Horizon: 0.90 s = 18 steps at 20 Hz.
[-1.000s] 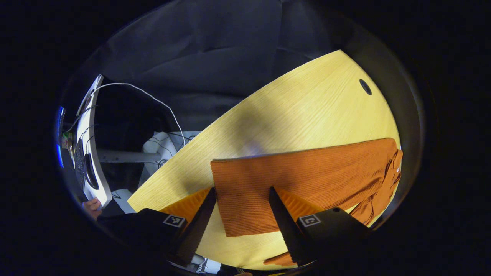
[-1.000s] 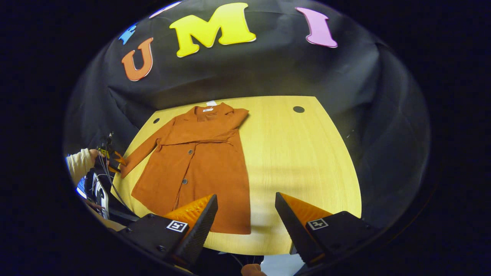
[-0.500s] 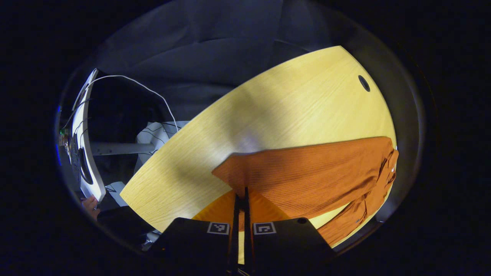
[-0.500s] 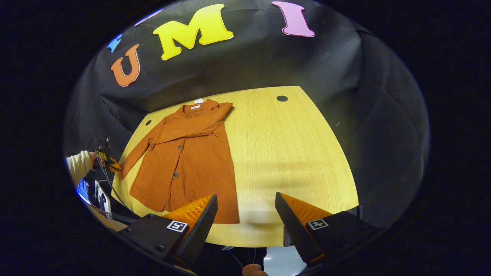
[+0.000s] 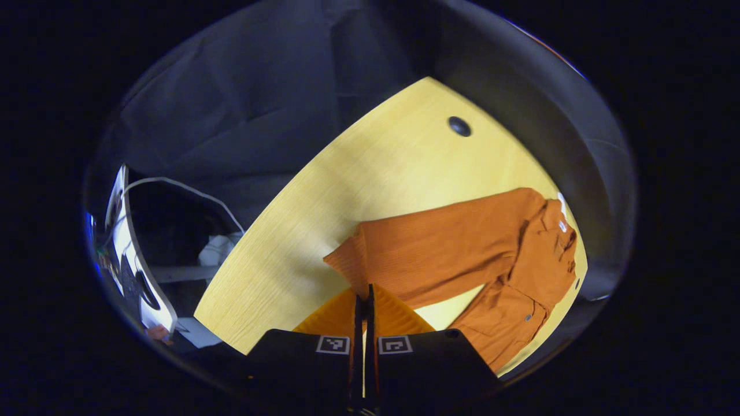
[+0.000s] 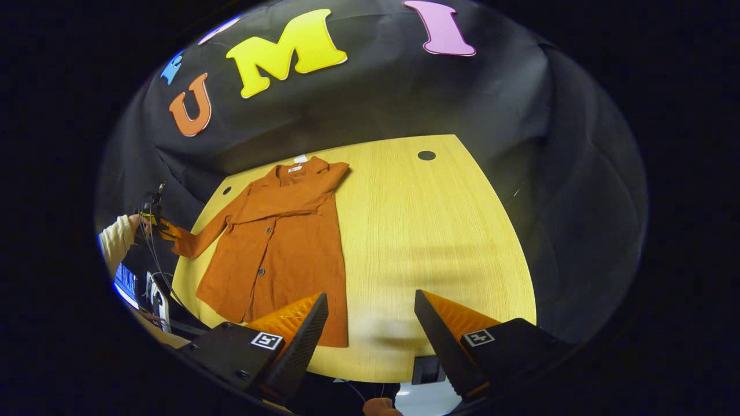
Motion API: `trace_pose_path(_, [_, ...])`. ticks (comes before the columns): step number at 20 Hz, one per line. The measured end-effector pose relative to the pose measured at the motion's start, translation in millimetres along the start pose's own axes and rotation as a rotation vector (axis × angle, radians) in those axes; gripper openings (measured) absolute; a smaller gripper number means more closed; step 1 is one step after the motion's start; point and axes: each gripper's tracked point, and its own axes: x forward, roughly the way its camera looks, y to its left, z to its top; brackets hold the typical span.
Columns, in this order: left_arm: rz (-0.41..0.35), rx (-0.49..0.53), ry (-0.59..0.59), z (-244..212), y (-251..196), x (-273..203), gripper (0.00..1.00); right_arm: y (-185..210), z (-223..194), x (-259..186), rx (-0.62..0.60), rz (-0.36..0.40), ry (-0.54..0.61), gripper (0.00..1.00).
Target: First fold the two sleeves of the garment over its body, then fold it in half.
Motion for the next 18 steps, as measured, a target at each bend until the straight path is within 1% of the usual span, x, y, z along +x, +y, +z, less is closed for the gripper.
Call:
trace_pose_path(2, [-0.019,0.060,-0.036,10,-38,-15,0.04,-11,10,2,0.014,0.005,-0.010,0.97])
trace_pose_path(5, [-0.051,0.134,-0.070,17,-101,-29,0.04,-41,20,7,0.002,-0.015,-0.020,0.96])
trace_pose_path(7, [-0.090,0.165,-0.083,17,-151,-31,0.04,-57,23,9,0.027,-0.016,-0.017,0.97])
trace_pose_path(9, [-0.106,0.221,-0.091,13,-198,-29,0.04,-73,20,10,0.033,-0.019,-0.005,0.96])
trace_pose_path(12, [-0.124,0.334,-0.091,0,-277,-23,0.04,-99,14,8,0.031,-0.028,0.021,0.96])
trace_pose_path(14, [-0.148,0.388,-0.078,-15,-330,-16,0.04,-114,11,6,0.040,-0.033,0.031,0.96])
trace_pose_path(18, [-0.194,0.502,-0.054,-49,-436,2,0.04,-143,3,2,0.087,-0.052,0.040,0.96])
